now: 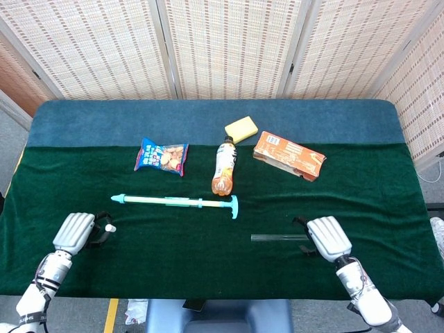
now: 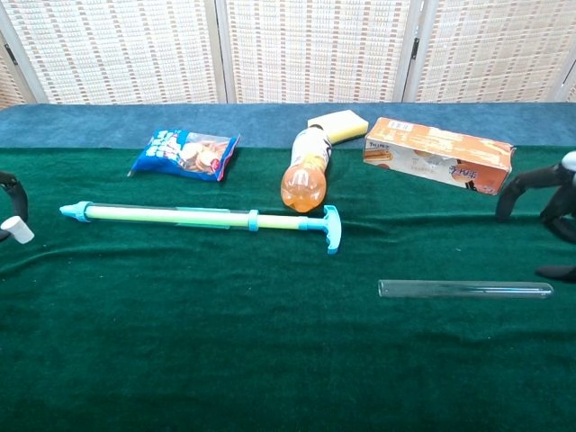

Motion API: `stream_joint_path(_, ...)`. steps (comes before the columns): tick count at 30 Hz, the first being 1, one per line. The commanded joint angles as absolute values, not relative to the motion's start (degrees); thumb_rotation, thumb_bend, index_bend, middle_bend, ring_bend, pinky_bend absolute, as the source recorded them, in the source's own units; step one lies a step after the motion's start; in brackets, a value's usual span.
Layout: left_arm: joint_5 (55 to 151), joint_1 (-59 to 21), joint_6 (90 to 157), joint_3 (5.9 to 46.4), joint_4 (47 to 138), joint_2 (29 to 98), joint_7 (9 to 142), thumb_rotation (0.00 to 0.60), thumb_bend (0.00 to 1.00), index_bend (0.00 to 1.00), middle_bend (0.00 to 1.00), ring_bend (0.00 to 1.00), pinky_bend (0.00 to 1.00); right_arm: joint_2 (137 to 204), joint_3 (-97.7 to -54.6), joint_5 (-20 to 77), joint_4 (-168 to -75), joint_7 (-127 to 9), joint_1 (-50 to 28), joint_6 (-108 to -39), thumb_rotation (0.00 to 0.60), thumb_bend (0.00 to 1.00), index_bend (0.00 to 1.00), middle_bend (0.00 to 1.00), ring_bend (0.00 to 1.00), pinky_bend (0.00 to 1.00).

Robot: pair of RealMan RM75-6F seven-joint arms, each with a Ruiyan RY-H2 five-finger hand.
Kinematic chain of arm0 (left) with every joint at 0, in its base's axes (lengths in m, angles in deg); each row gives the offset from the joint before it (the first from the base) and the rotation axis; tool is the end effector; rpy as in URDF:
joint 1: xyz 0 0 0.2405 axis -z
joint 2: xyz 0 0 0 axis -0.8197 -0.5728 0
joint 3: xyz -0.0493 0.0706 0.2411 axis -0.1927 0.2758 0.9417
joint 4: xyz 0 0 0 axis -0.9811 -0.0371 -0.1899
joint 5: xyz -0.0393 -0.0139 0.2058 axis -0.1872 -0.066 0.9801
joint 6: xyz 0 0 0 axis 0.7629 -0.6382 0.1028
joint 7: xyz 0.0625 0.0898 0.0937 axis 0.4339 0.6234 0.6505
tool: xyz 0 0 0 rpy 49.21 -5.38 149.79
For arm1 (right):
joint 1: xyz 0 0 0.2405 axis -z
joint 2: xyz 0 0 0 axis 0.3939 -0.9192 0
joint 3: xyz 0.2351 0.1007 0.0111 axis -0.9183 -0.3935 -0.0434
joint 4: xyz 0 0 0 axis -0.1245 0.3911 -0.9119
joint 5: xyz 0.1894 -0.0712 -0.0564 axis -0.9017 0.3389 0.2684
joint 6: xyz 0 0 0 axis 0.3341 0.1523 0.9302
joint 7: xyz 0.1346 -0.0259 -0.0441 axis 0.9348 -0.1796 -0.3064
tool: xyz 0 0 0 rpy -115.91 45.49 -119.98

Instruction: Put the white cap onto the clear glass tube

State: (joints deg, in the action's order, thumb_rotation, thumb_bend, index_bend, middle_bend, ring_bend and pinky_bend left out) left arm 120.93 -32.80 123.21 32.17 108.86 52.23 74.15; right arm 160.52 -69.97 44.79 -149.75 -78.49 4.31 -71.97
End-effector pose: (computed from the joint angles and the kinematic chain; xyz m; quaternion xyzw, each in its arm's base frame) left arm -0.2756 0.2616 0.0753 -0.6765 -0.4514 -0.3576 0.4591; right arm -0.2249 -0.2296 0.0503 0.7159 -0.4269 0.3391 0.4362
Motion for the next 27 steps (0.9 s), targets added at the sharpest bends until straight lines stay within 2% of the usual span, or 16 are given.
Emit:
stream_joint_path(1,121.1,-32.85,123.14,32.35,108.72,52.42,74.09,0.6,0.53,0.55,1.0,0.91,0.91,162.81,-70.22,42.65,-148.12,-78.91,3.07,-70.34,0.6,0.27,0.37,0.86,1.0,1.0)
stream_joint_path(13,121.14,-32.82,122.59,32.69,108.06,53.1,74.13,0.6,0.53,0.55,1.0,0.9,0.91,168.95,-70.38,38.35,-142.21,-81.49,-0.41,-67.34,0.6,0.27,0.46,0.87,1.0,1.0)
stream_joint_path(23,120.88,-32.71,121.92,32.79,107.29,53.5,73.76,0.6,0.53,0.55,1.0,0.9,0.91,172.64,-70.87,34.76,-138.38,-83.09,-2.58,-65.9,0.6,0.27,0.47,0.87,1.0,1.0)
stream_joint_path(27,120.79,-32.76,121.78,32.86,107.03,53.59,73.51,0.6,0.53,0.55,1.0,0.9,0.91,173.2,-70.97,33.54,-138.05,-83.76,-3.32,-65.46,0.6,0.31,0.47,0.87,1.0,1.0)
